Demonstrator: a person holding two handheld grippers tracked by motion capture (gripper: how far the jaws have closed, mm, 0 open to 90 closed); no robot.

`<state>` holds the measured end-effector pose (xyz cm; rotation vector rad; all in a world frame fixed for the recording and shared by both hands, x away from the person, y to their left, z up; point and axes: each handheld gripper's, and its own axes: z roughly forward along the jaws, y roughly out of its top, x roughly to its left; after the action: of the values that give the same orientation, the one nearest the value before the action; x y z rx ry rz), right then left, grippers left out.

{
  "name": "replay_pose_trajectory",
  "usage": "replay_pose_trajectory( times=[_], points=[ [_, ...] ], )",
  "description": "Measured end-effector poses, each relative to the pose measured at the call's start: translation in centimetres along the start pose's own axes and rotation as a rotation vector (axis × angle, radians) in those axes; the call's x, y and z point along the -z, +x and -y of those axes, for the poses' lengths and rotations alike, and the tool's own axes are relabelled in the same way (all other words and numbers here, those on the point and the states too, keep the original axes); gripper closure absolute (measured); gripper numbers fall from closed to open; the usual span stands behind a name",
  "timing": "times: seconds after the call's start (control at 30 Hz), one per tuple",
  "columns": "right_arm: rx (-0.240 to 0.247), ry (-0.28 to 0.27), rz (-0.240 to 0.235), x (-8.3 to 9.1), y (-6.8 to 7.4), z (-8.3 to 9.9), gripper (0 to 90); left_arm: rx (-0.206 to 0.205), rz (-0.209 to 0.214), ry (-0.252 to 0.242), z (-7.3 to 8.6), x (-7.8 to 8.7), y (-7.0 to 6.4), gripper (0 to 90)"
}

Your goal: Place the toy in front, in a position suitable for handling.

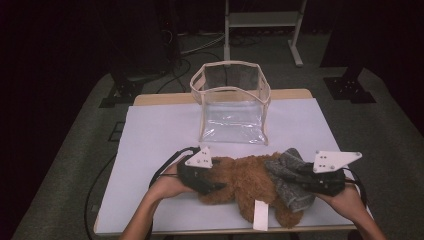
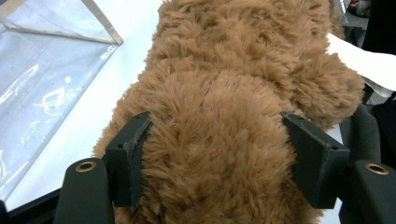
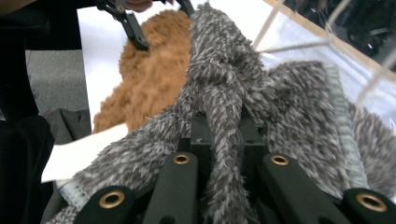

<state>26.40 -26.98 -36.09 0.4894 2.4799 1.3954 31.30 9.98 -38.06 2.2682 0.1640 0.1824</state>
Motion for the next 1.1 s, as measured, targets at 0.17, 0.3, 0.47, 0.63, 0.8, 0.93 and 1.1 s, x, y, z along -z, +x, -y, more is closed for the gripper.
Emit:
replay_pose_trajectory(
  times=[0.17,0.3,0.47,0.63,0.8,0.93,1.1],
  points=[
    [-0.058,0.008,0.008,0.8,-0.1,2.4,80.3,0.0,-0.006,0.002,0.7,0.6,-0.3,30.0],
    [-0.085,0.003,-0.025,-0.3,-0.1,3.4,80.1,0.013,-0.005,-0.005,1.2,0.9,-0.5,29.9],
    [-0.052,-0.019,-0.059,-2.3,-0.8,1.3,79.9,0.061,-0.025,-0.006,2.8,1.9,-0.6,29.6],
    [0.003,-0.029,-0.079,-4.3,-2.1,-2.4,79.9,0.094,-0.039,-0.015,4.4,3.0,-0.9,29.5],
    [0.02,0.003,-0.082,-5.3,-3.3,-3.8,79.9,0.094,-0.035,-0.028,5.1,3.4,-1.3,29.5],
    [-0.017,0.014,-0.111,-4.6,-3.1,-1.5,79.9,0.064,-0.038,-0.037,4.4,3.1,-1.5,30.2],
    [-0.077,-0.008,-0.116,-2.5,-2.8,1.5,79.7,0.015,-0.038,-0.022,3.0,2.3,-1.8,30.6]
  ],
)
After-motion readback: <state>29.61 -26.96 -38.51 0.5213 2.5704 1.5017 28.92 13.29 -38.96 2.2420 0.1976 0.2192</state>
